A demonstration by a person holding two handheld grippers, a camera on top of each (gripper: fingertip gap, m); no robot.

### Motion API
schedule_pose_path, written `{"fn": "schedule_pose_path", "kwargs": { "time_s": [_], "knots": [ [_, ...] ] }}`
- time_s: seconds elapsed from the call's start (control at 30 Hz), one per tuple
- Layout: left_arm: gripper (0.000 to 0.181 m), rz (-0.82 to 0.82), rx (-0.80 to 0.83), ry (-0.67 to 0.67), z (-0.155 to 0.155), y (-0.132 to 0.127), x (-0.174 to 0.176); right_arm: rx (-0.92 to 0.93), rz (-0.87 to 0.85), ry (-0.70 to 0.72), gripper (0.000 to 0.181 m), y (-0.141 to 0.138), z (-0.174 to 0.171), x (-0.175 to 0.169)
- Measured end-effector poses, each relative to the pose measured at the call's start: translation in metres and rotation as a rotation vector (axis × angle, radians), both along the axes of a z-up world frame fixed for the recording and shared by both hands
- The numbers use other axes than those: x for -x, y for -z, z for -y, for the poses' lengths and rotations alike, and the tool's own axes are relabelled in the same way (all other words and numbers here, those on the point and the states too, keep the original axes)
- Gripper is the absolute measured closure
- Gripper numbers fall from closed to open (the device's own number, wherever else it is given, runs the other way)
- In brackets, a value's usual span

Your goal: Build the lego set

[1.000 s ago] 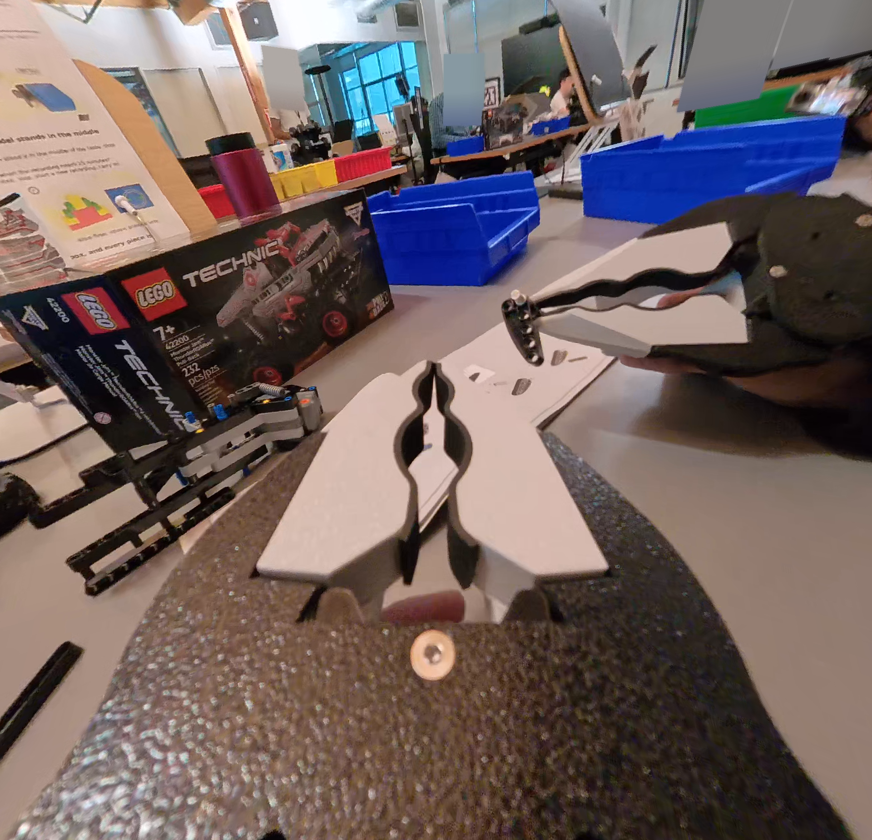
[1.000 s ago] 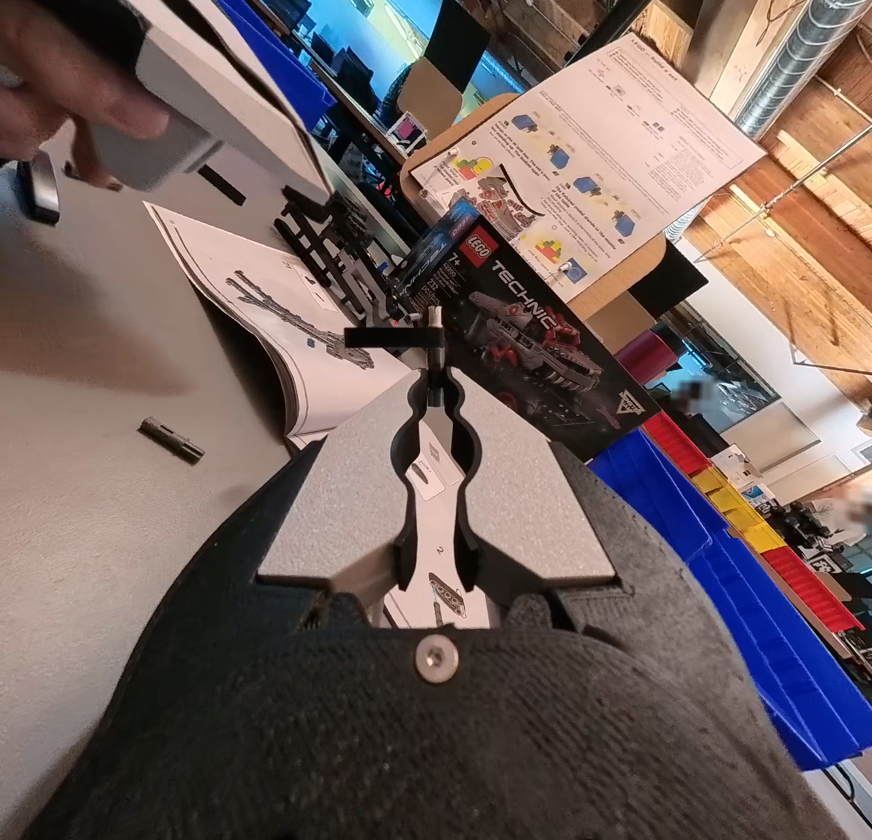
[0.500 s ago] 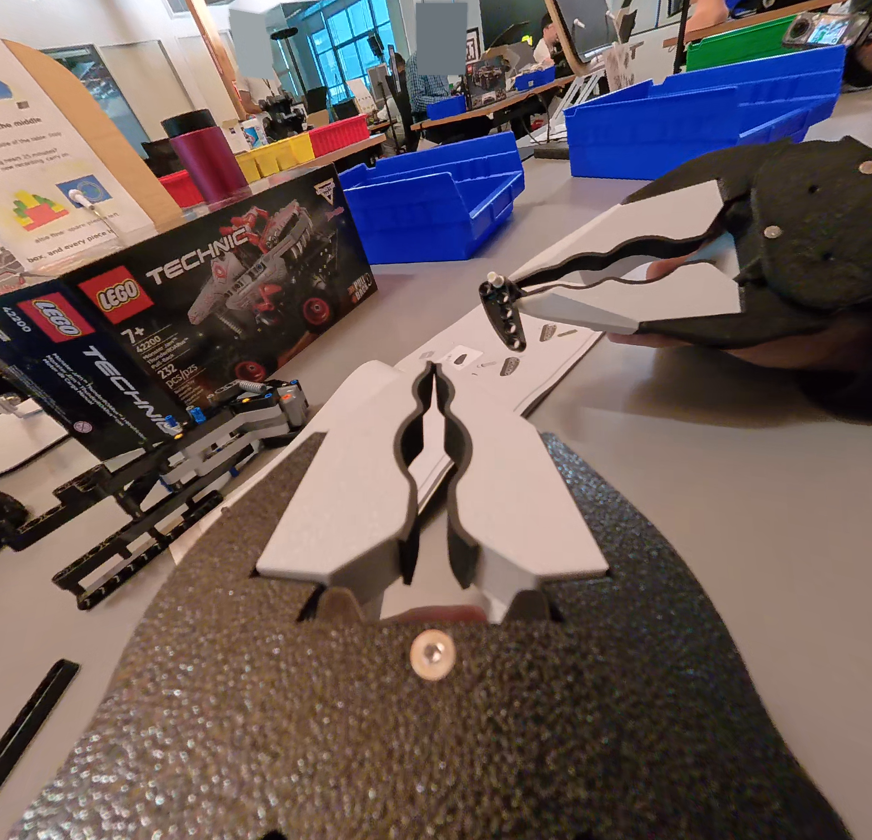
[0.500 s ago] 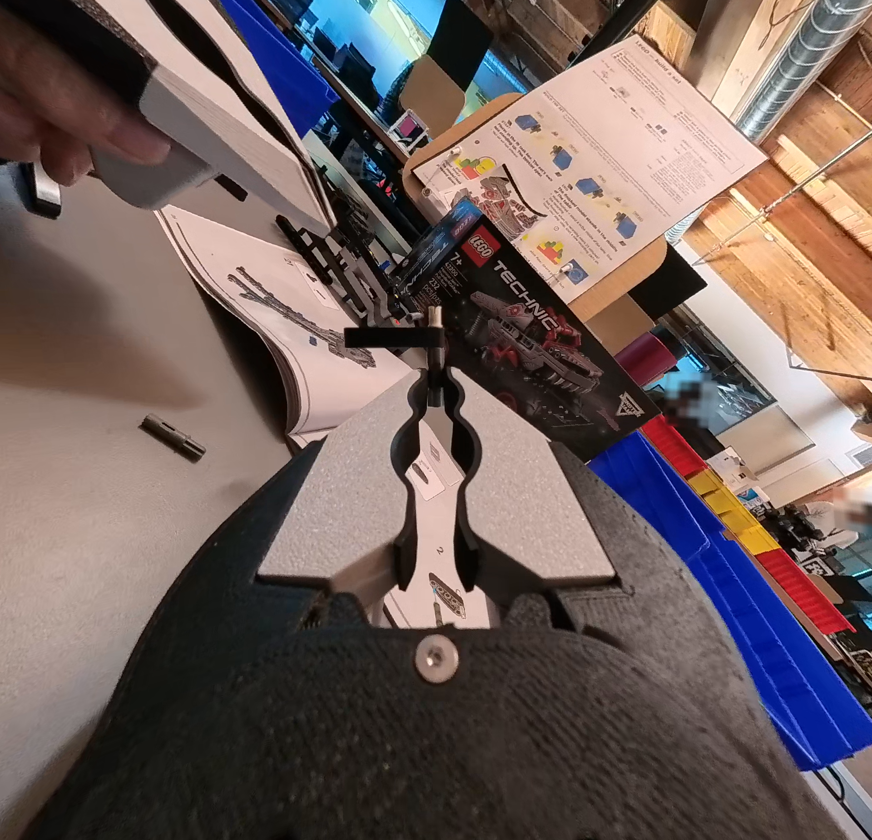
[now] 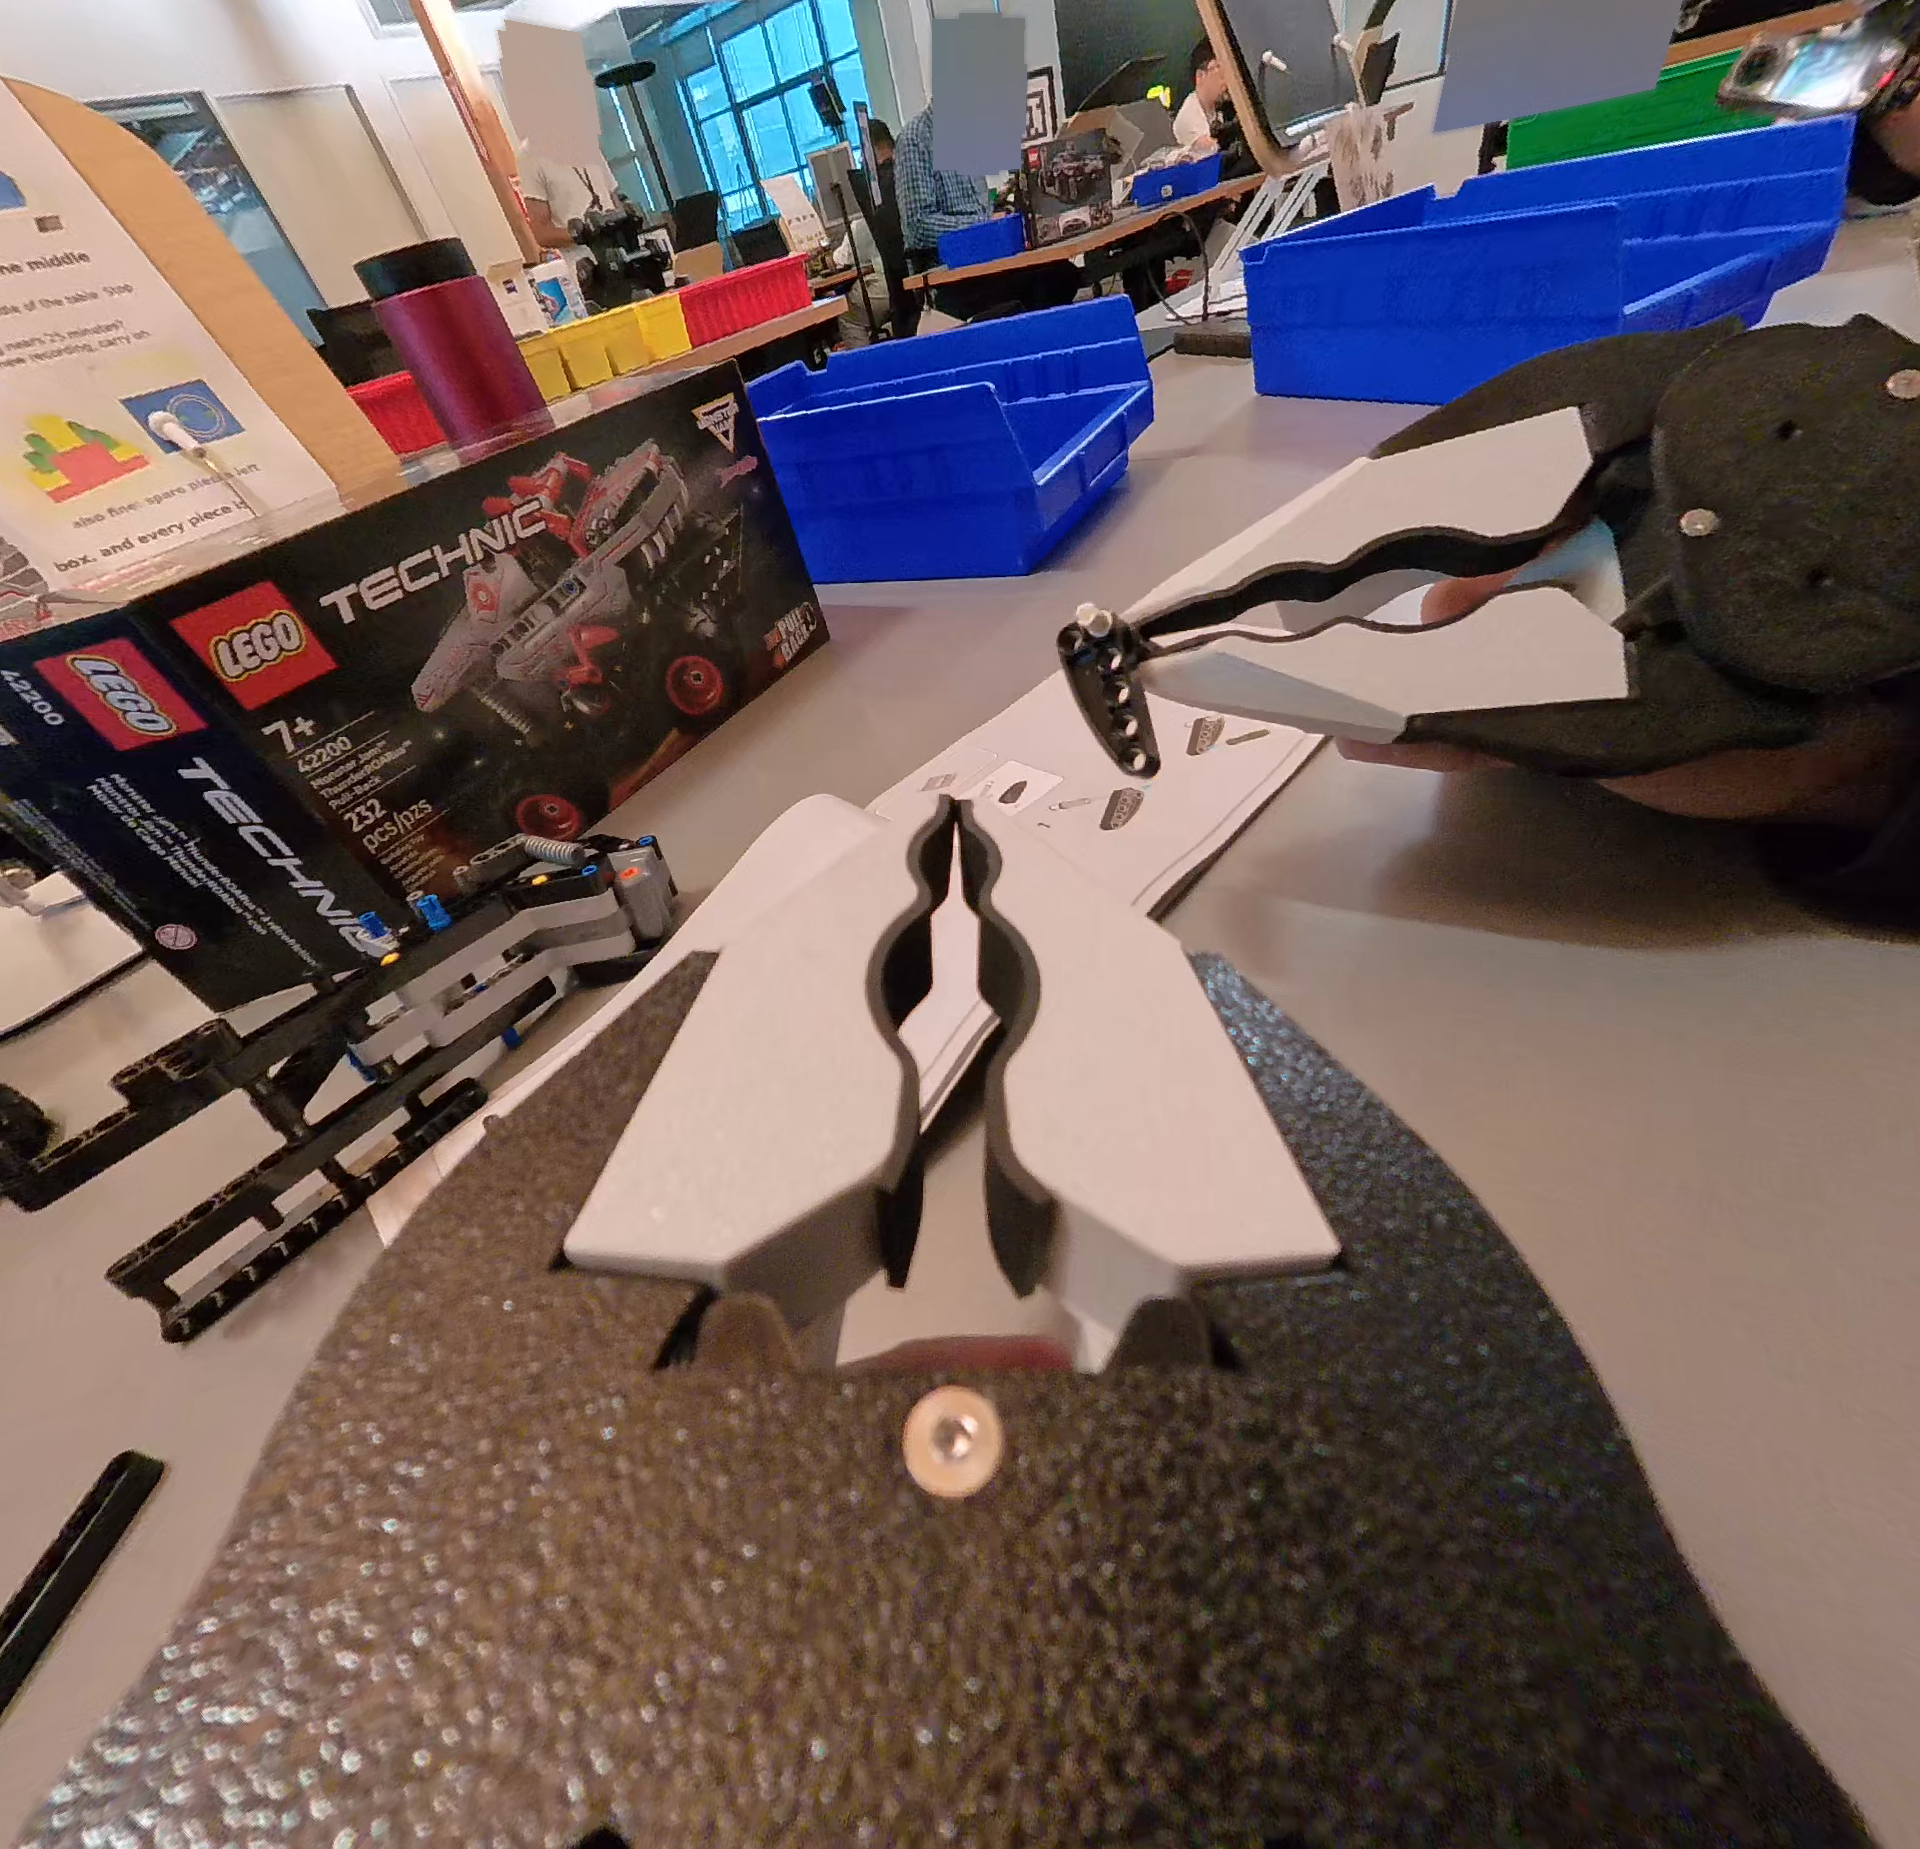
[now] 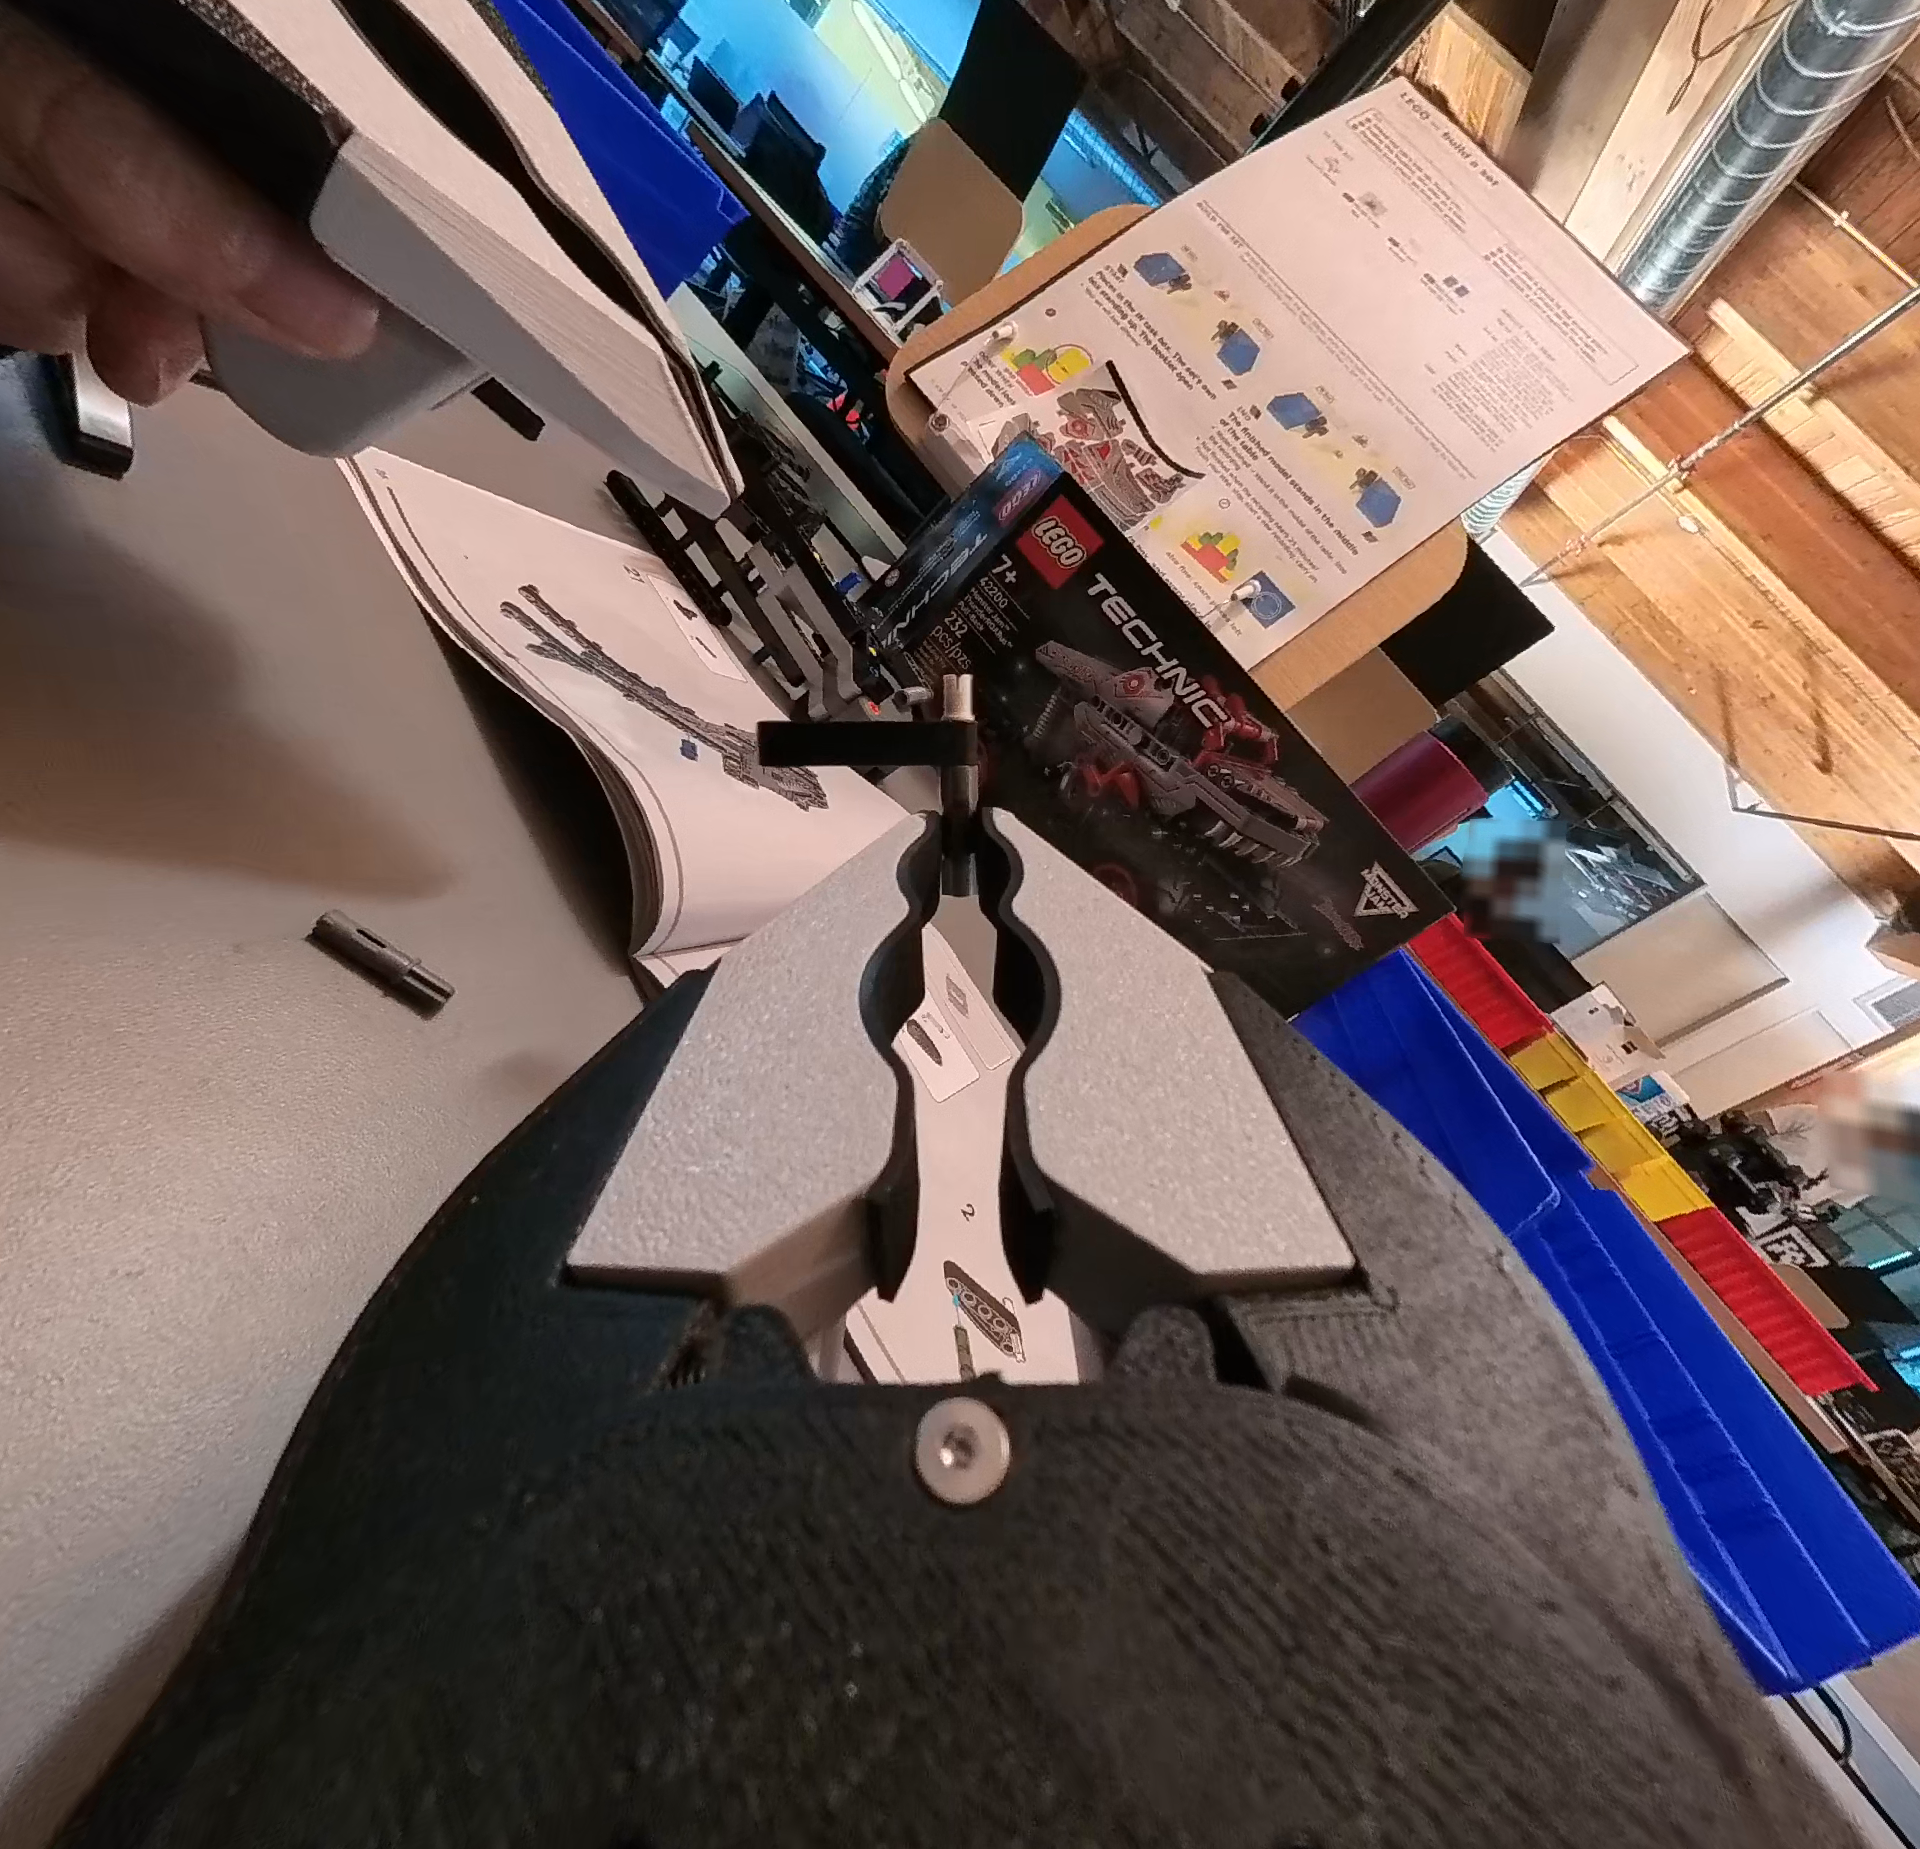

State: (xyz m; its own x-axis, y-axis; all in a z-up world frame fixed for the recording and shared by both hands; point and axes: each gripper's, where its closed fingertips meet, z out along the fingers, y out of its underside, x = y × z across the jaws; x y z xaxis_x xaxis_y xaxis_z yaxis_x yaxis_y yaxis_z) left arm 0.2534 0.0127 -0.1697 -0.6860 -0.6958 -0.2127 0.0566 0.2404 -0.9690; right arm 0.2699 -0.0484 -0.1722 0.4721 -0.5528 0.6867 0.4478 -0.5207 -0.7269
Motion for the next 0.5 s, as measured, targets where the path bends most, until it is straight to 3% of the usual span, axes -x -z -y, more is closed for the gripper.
{"fn": "schedule_pose_path", "kwargs": {
  "time_s": [0.5],
  "knots": [
    [0.181,0.017,-0.032,0.013,0.0037,0.0021,0.0030,-0.005,0.010,0.015,0.178,-0.0015,0.0015,-0.0013]
  ]
}}
